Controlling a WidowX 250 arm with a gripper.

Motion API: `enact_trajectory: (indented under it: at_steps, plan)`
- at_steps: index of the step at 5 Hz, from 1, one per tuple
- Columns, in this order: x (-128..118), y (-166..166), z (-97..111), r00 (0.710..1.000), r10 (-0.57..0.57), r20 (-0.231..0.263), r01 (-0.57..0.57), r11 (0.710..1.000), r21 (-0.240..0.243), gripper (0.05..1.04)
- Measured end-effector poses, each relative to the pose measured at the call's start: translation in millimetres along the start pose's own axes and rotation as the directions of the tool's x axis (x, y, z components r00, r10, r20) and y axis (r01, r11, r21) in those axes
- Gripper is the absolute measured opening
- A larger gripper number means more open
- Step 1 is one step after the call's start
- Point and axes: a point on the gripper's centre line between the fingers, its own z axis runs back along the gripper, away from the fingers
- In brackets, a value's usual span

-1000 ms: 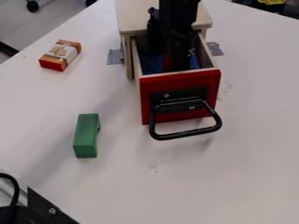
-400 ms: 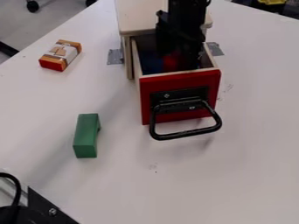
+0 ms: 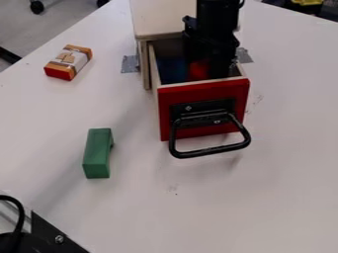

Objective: Put out the red thing from the drawer

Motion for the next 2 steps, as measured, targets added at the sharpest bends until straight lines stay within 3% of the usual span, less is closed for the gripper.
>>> enact_trajectory:
  at_steps: [2]
  plan:
    - [-8.9, -2.2, 15.4, 0.999, -0.037, 0.026, 0.038, 0.999, -0.016, 0.750]
